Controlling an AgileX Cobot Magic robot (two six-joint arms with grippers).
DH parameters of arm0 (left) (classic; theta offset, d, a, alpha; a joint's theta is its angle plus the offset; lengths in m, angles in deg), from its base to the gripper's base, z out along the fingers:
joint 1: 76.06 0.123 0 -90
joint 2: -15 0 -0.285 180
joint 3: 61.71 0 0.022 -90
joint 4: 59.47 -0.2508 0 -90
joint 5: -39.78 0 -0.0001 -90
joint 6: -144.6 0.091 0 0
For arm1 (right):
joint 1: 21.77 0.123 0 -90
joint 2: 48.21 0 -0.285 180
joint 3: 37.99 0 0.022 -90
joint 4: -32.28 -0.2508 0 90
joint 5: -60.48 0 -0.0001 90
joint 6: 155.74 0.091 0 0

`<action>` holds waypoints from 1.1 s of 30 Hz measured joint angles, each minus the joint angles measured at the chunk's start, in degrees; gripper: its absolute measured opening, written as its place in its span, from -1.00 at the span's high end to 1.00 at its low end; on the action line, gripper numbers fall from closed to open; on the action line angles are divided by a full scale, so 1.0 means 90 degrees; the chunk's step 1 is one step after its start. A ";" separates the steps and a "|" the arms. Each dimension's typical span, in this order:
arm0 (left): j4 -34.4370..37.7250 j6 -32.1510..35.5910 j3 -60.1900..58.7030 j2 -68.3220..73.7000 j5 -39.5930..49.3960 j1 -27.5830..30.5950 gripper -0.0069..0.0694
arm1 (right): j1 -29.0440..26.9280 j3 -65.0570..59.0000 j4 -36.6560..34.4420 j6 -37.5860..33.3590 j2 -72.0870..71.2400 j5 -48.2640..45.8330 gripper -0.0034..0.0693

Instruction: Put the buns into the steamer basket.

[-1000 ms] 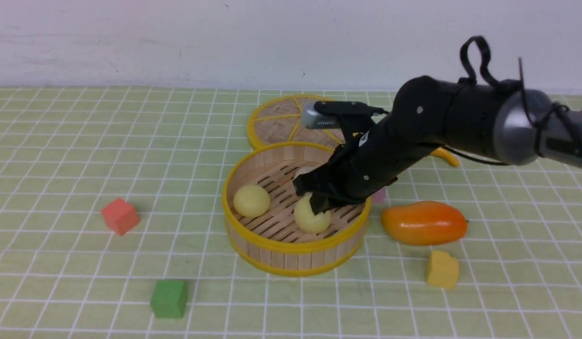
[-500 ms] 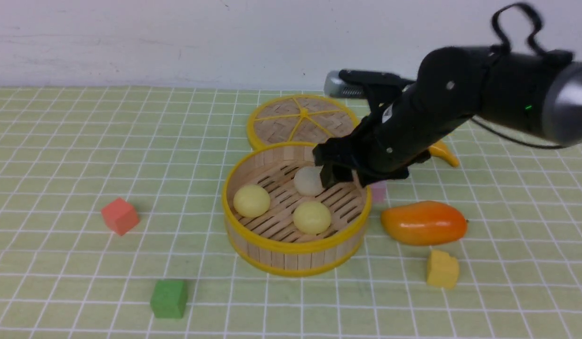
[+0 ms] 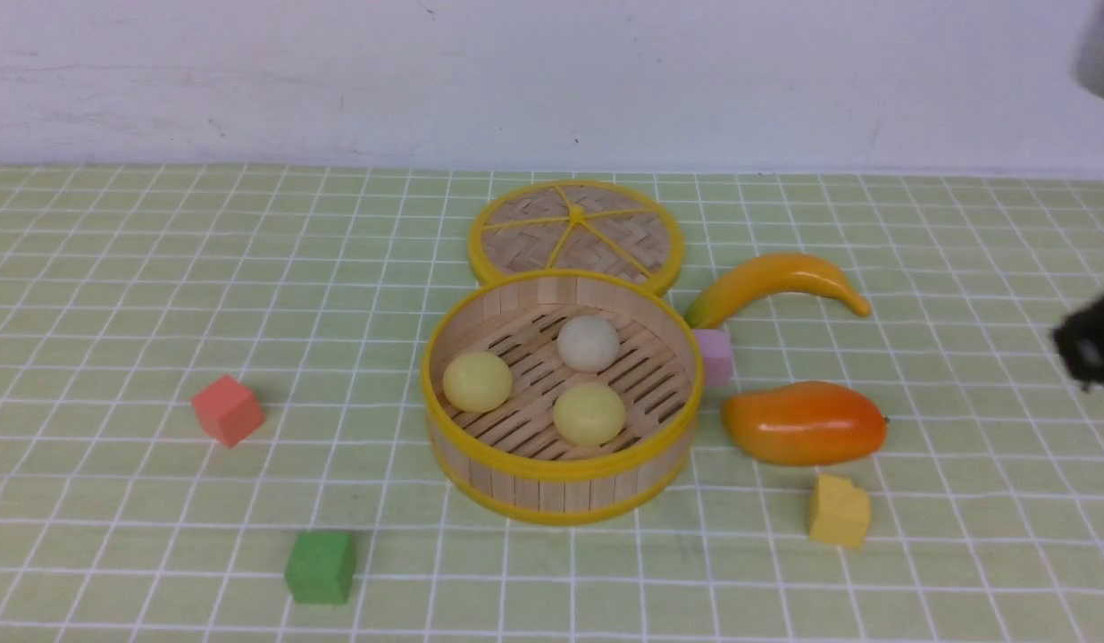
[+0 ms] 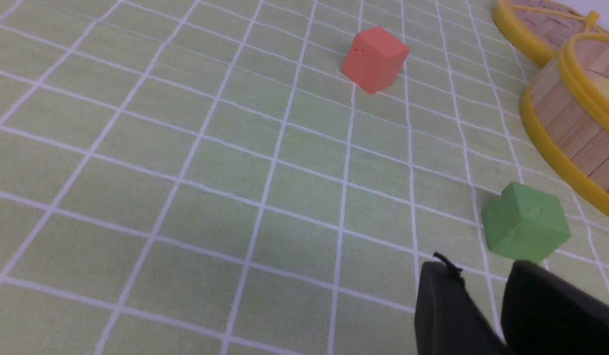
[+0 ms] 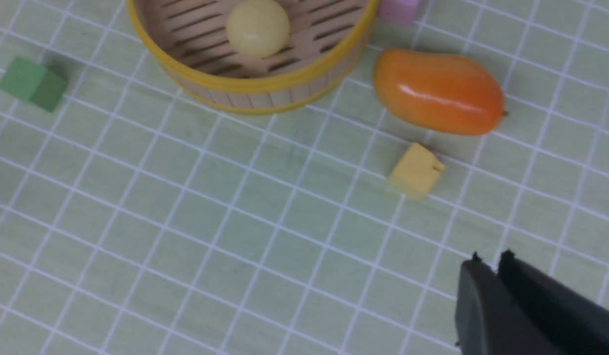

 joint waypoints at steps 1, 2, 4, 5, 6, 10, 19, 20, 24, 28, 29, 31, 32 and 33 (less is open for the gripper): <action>0.0000 0.0000 0.0000 0.0000 0.0000 0.0000 0.34 | 0.0000 -0.0252 0.0049 0.0000 -0.0364 0.0073 0.94; 0.0000 0.0000 0.0000 0.0000 0.0000 0.0000 0.34 | 0.0000 -0.0552 0.0088 0.0000 -0.0644 0.0195 0.96; 0.0000 0.0000 0.0000 0.0000 0.0000 0.0000 0.33 | 0.0000 -0.1265 0.0131 0.0000 -0.1441 0.0456 0.96; 0.0000 0.0000 0.0000 0.0000 0.0000 0.0000 0.33 | 0.0000 -0.1512 0.0131 0.0000 -0.1703 0.0544 0.96; 0.0000 0.0000 0.0000 0.0000 0.0000 0.0000 0.32 | 0.0000 -0.1654 0.0131 0.0000 -0.1847 0.0630 0.96; 0.0000 0.0000 0.0000 0.0000 0.0000 0.0000 0.31 | 0.0000 -0.2393 0.0075 0.0000 -0.2696 0.0773 0.96; 0.0000 0.0000 0.0000 0.0000 0.0000 0.0000 0.28 | 0.0000 -0.2828 0.0042 0.0000 -0.3721 0.0424 0.95; 0.0000 0.0000 0.0000 0.0000 0.0000 0.0000 0.28 | 0.0000 -0.2828 0.0042 0.0000 -0.3764 0.0353 0.94; 0.0000 0.0000 0.0000 0.0000 0.0000 0.0000 0.27 | -0.0354 -0.2835 0.0047 0.0000 -0.3983 0.0498 0.93; 0.0000 0.0000 0.0000 0.0000 0.0000 0.0000 0.26 | -0.1557 -0.2972 -0.0055 0.0000 -0.4518 0.1250 0.92; 0.0000 0.0000 0.0000 0.0000 0.0000 0.0000 0.26 | -0.1690 -0.2990 -0.0070 0.0000 -0.4548 0.1349 0.92; 0.0000 0.0000 0.0000 0.0000 0.0000 0.0000 0.25 | -0.2320 -0.3267 -0.0077 0.0000 -0.4899 0.1804 0.92; 0.0000 0.0000 0.0000 0.0000 0.0000 0.0000 0.25 | -0.2638 -0.3483 -0.0048 0.0000 -0.5098 0.2054 0.92; 0.0000 0.0000 0.0000 0.0000 0.0000 0.0000 0.25 | -0.2816 -0.3604 0.0002 0.0000 -0.5200 0.2213 0.92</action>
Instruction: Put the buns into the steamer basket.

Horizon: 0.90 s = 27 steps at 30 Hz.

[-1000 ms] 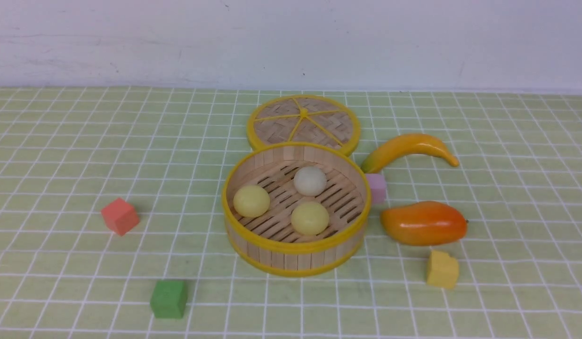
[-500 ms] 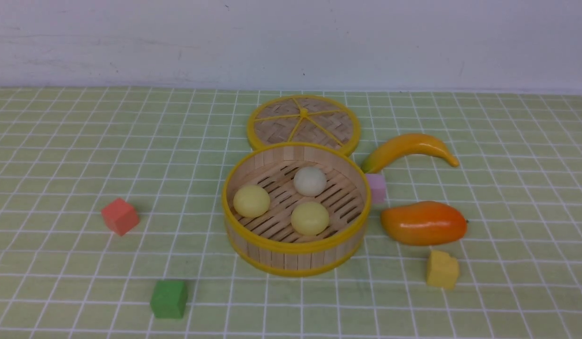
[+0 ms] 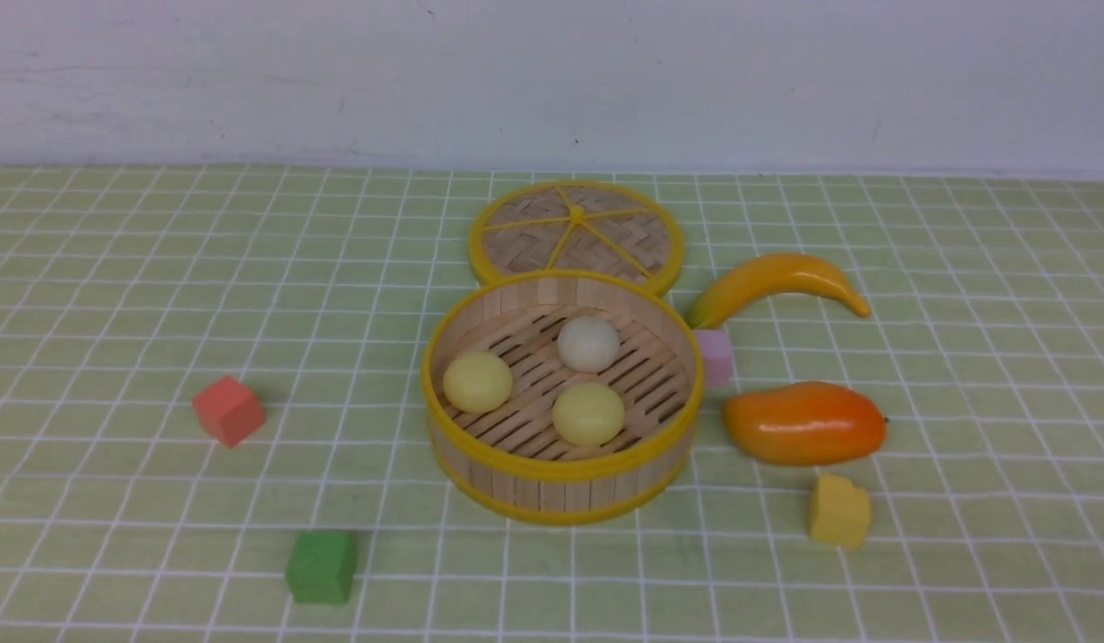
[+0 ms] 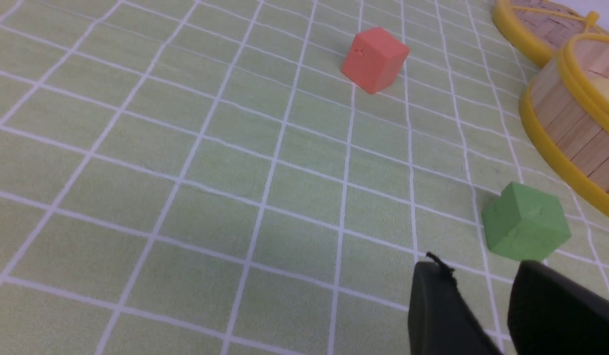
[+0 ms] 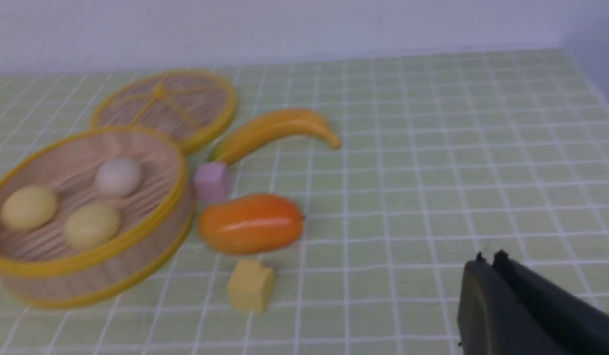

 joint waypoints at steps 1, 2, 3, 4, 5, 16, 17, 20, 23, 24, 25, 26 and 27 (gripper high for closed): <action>0.0000 0.0000 0.0000 0.0000 0.0000 0.0000 0.24 | -0.0184 -0.0269 0.0063 0.0000 -0.0200 0.0202 0.91; 0.0000 0.0000 0.0000 0.0000 0.0000 0.0000 0.24 | -0.0323 -0.0511 0.0112 0.0000 -0.0355 0.0390 0.91; 0.0000 0.0000 0.0000 0.0000 0.0000 0.0000 0.23 | -0.0438 -0.0817 0.0155 0.0000 -0.0524 0.0581 0.91; 0.0000 0.0000 0.0000 0.0000 0.0000 0.0000 0.23 | -0.0485 -0.1033 0.0182 0.0000 -0.0627 0.0772 0.91; 0.0000 0.0000 0.0000 0.0000 0.0000 0.0000 0.23 | -0.0517 -0.1368 0.0189 0.0000 -0.0762 0.0979 0.90; 0.0000 0.0000 0.0000 0.0000 0.0000 0.0000 0.20 | -0.0537 -0.3692 0.0026 0.0000 -0.1340 0.2768 0.88; 0.0000 0.0000 0.0000 0.0000 0.0000 0.0000 0.20 | -0.0537 -0.3870 0.0026 0.0000 -0.1347 0.3294 0.88; 0.0000 0.0000 0.0000 0.0000 0.0000 0.0000 0.20 | -0.0537 -0.4137 0.0026 0.0000 -0.1347 0.3775 0.87; 0.0000 0.0000 0.0000 0.0000 0.0000 0.0000 0.20 | -0.0516 -0.4328 0.0026 0.0000 -0.1347 0.3889 0.87; 0.0000 0.0000 0.0000 0.0000 0.0000 0.0000 0.20 | -0.0469 -0.4367 0.0026 0.0000 -0.1347 0.3805 0.87; 0.0000 0.0000 0.0000 0.0000 0.0000 0.0000 0.20 | -0.0465 -0.4369 0.0026 0.0000 -0.1347 0.3772 0.87; 0.0000 0.0000 0.0000 0.0000 0.0000 0.0000 0.20 | -0.0430 -0.4388 0.0026 0.0000 -0.1347 0.3602 0.87; 0.0000 0.0000 0.0000 0.0000 0.0000 0.0000 0.20 | -0.0422 -0.4389 0.0019 0.0000 -0.1347 0.3482 0.86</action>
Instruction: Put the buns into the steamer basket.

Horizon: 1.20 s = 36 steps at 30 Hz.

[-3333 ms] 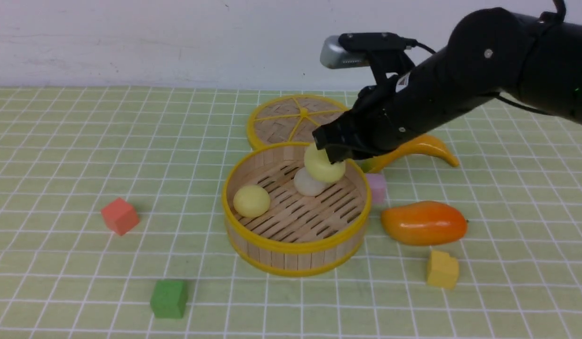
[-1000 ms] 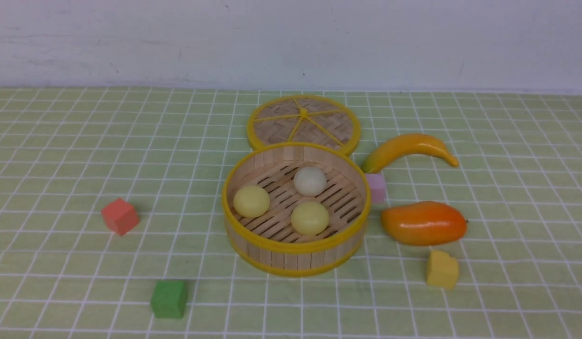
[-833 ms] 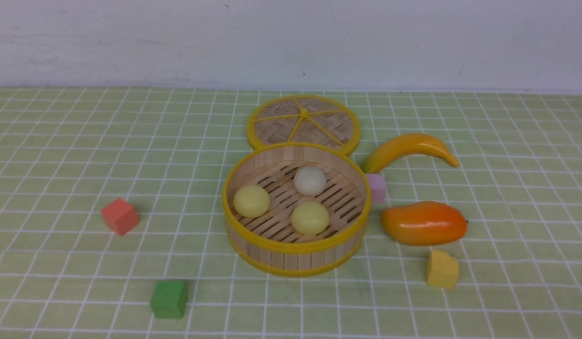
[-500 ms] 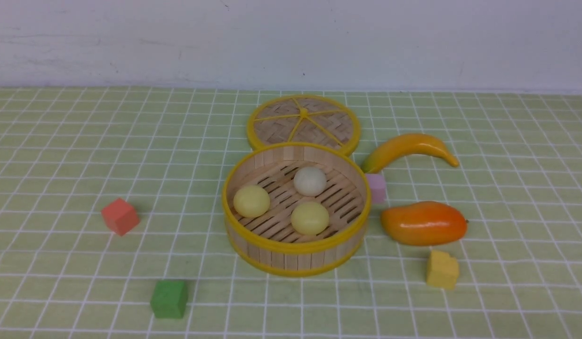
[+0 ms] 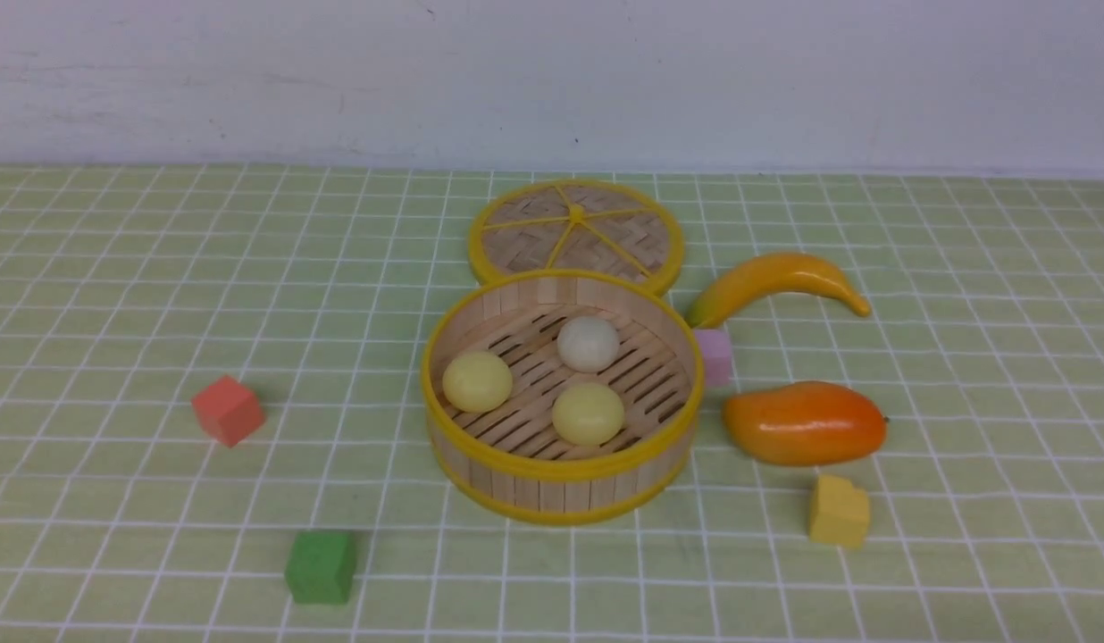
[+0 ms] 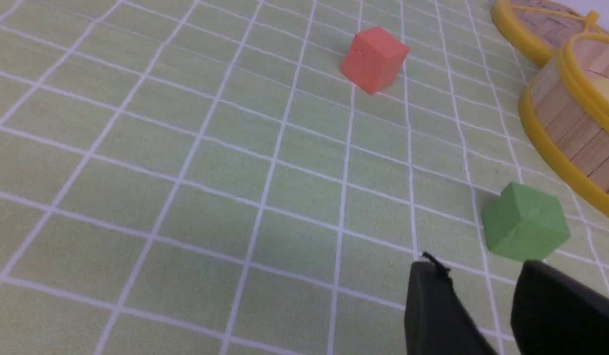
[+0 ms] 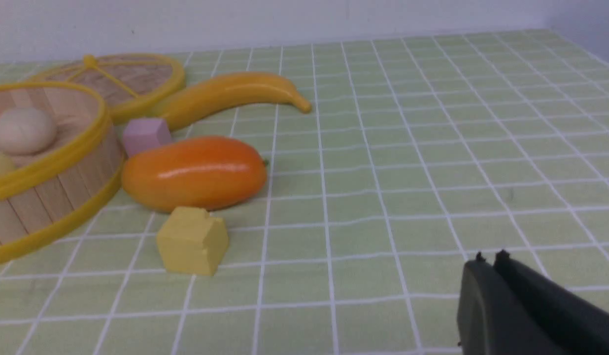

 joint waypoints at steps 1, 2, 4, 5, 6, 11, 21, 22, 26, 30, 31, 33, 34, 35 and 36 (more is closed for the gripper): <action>0.0000 0.0000 0.0000 0.0000 0.0000 0.0000 0.20 | 0.0000 0.0000 0.0000 0.0000 0.0000 -0.0097 0.86; 0.0000 0.0000 0.0000 0.0000 0.0000 0.0000 0.20 | 0.0000 0.0000 0.0000 0.0000 0.0000 -0.0194 0.86; 0.0000 0.0000 0.0000 0.0000 0.0000 0.0000 0.20 | 0.0000 0.0000 -0.0012 0.0000 0.0000 -0.0379 0.85; 0.0000 0.0000 0.0000 0.0000 0.0000 0.0000 0.20 | 0.0000 0.0000 -0.0012 0.0000 0.0000 -0.0414 0.85; 0.0000 0.0000 0.0000 0.0000 0.0000 0.0000 0.20 | 0.0000 0.0000 -0.0012 0.0000 0.0000 -0.0450 0.85; 0.0000 0.0000 0.0000 0.0000 0.0000 0.0000 0.20 | 0.0000 0.0018 -0.0012 0.0000 0.0000 -0.0571 0.83; 0.0000 0.0000 0.0000 0.0000 0.0000 0.0000 0.20 | 0.0000 0.0039 -0.0012 0.0000 0.0000 -0.0661 0.80; 0.0000 0.0000 0.0000 0.0000 0.0000 0.0000 0.20 | 0.0000 0.0039 -0.0012 0.0000 0.0000 -0.0662 0.79; 0.0000 0.0000 0.0000 0.0000 0.0000 0.0000 0.20 | 0.0000 0.0039 -0.0012 0.0000 0.0000 -0.0668 0.78; 0.0000 0.0000 0.0000 0.0000 0.0000 0.0000 0.20 | 0.0000 0.0045 -0.0012 0.0000 0.0000 -0.0675 0.76; 0.0000 0.0000 0.0000 0.0000 0.0000 0.0000 0.20 | 0.0000 0.0045 -0.0012 0.0000 0.0000 -0.0676 0.76; 0.0000 0.0000 0.0000 0.0000 0.0000 0.0000 0.20 | 0.0000 0.0046 -0.0012 0.0000 0.0000 -0.0682 0.75; 0.0000 0.0000 0.0000 0.0000 0.0000 0.0000 0.20 | 0.0000 0.0046 -0.0012 0.0000 0.0000 -0.0682 0.75; 0.0000 0.0000 0.0000 0.0000 0.0000 0.0000 0.20 | 0.0000 0.0046 -0.0012 0.0000 0.0000 -0.0682 0.75; 0.0000 0.0000 0.0000 0.0000 0.0000 0.0000 0.20 | 0.0000 0.0046 -0.0012 0.0000 0.0000 -0.0690 0.74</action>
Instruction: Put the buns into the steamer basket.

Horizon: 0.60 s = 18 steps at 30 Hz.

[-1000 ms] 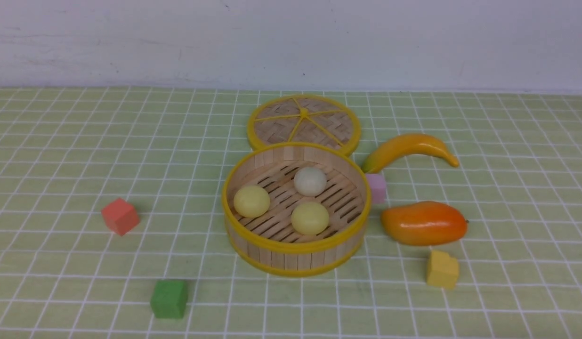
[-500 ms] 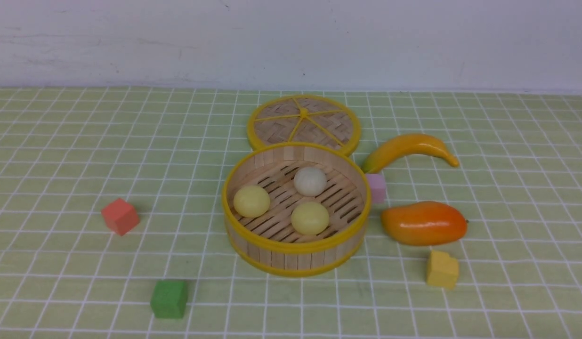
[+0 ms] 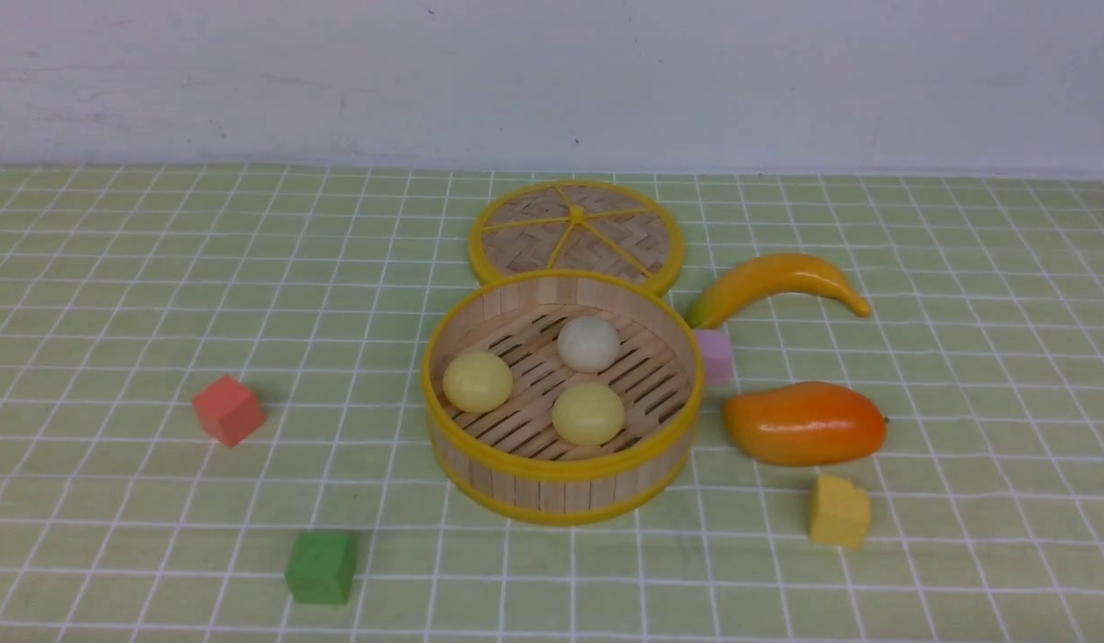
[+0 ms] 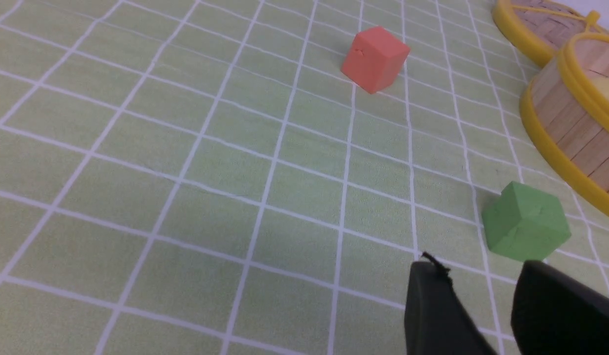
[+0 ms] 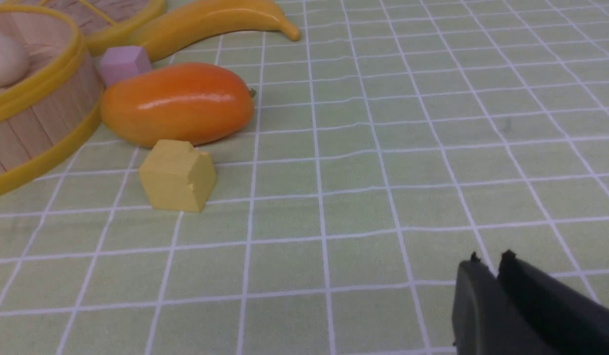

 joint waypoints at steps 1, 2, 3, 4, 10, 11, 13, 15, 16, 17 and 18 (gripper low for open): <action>0.0000 0.0000 0.0000 0.0000 0.0000 0.0000 0.20 | 0.0000 0.0000 0.0000 0.0000 0.0000 0.0000 0.74; 0.0000 0.0000 0.0000 0.0000 0.0000 0.0000 0.20 | 0.0000 0.0000 0.0000 0.0000 0.0000 0.0000 0.73; 0.0000 0.0000 0.0000 0.0000 0.0000 0.0000 0.20 | 0.0000 0.0000 0.0000 0.0000 0.0000 0.0000 0.72; 0.0000 0.0000 0.0000 0.0000 0.0000 0.0000 0.20 | 0.0000 0.0000 0.0000 0.0000 0.0000 0.0000 0.72; 0.0000 0.0000 0.0000 0.0000 0.0000 0.0000 0.20 | 0.0000 0.0000 0.0000 0.0000 0.0000 0.0000 0.69; 0.0000 0.0000 0.0000 0.0000 0.0000 0.0000 0.20 | 0.0000 0.0000 0.0000 0.0000 0.0000 0.0000 0.68; 0.0000 0.0000 0.0000 0.0000 0.0000 0.0000 0.20 | 0.0000 0.0000 0.0000 0.0000 0.0000 0.0000 0.68; 0.0000 0.0000 0.0000 0.0000 0.0000 0.0000 0.20 | 0.0000 0.0000 -0.0006 0.0000 0.0000 0.0000 0.67; 0.0000 0.0000 0.0000 0.0000 0.0000 0.0000 0.20 | 0.0000 0.0000 -0.0006 0.0000 0.0000 0.0000 0.67; 0.0000 0.0000 0.0000 0.0000 0.0000 0.0000 0.20 | 0.0000 0.0000 -0.0006 0.0000 0.0000 0.0000 0.67; 0.0000 0.0000 0.0000 0.0000 0.0000 0.0000 0.20 | 0.0000 0.0000 -0.0006 0.0000 0.0000 0.0000 0.66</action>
